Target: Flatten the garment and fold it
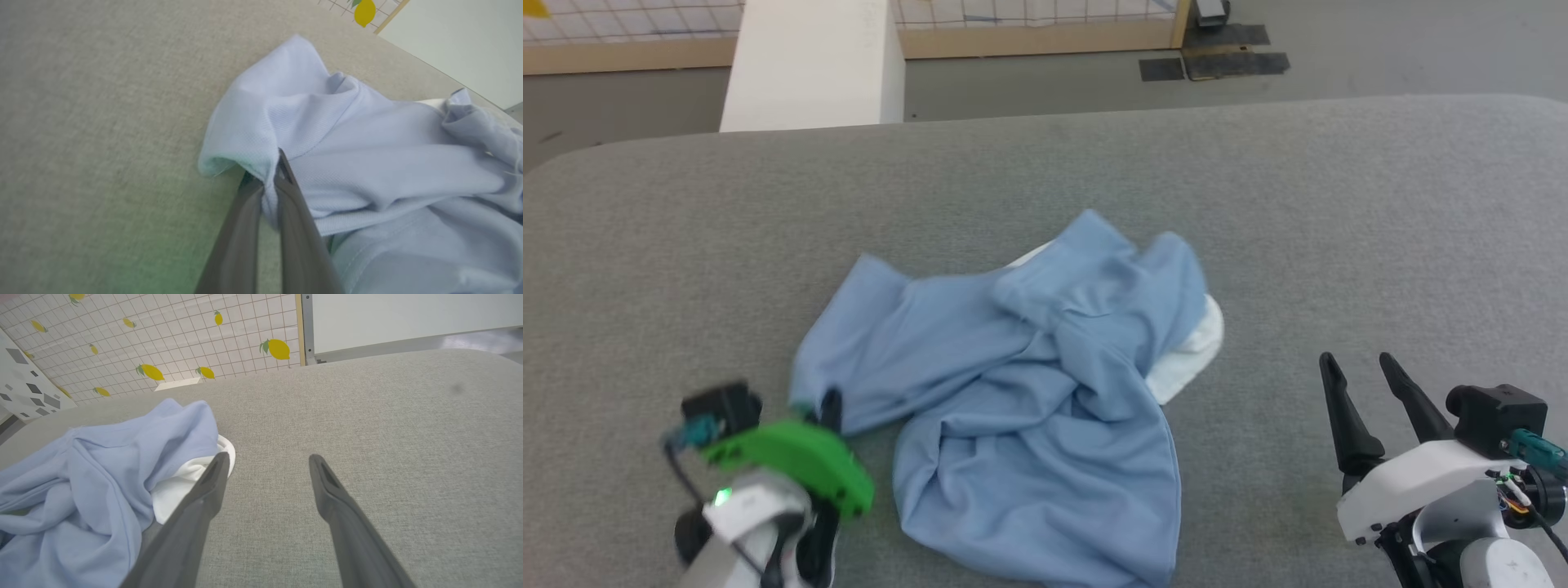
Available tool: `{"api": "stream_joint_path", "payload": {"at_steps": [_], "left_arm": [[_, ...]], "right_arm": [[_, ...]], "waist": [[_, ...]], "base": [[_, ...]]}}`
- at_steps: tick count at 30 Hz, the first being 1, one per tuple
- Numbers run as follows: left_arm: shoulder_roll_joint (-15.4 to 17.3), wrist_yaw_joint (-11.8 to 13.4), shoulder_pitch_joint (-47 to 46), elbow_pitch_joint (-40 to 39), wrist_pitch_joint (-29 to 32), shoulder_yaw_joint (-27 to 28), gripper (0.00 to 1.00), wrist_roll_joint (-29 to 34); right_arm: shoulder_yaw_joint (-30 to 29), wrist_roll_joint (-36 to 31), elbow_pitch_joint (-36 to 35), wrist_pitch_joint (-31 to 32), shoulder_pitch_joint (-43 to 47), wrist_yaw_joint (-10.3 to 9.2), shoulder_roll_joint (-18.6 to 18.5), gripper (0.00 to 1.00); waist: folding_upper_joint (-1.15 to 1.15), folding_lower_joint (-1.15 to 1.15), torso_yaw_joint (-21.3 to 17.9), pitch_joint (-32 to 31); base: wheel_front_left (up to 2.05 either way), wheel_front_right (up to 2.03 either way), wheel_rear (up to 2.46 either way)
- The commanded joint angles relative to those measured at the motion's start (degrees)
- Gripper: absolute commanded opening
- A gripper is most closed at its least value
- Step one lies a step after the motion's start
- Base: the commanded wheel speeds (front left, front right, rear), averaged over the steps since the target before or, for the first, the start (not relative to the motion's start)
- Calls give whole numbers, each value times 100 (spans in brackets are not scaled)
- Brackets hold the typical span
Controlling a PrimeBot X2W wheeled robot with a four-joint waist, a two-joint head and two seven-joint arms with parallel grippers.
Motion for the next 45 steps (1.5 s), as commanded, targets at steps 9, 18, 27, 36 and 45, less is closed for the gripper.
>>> {"api": "stream_joint_path", "payload": {"at_steps": [9, 18, 27, 36, 45], "left_arm": [[387, 455, 1485, -740, 189, 268, 100, -374], [52, 186, 1403, -1572, -1311, 881, 100, 442], [-1103, -138, 1222, -2371, -1337, 2029, 100, 2680], [-1654, -773, 936, -2180, -1338, 2171, 100, 3349], [-1685, -738, 884, -2075, -1338, 1998, 100, 3028]], "right_arm": [[45, -102, -116, 137, 158, -8, 3, 100], [938, -590, -465, 291, -166, -8, 3, 100], [2808, -777, -29, 760, -1643, -8, -274, 100], [3959, -474, 1212, 2073, -3095, -8, -350, 100], [3871, -494, 1737, 2868, -3493, -8, -327, 0]], "waist": [[0, 0, 342, -217], [0, 0, 528, -212], [0, 0, 789, 143], [0, 0, 1234, 471], [0, 0, 1501, 545]], "base": [[0, 0, 0], [0, 0, 0], [0, 0, 0], [0, 0, 0], [0, 0, 0]]}}
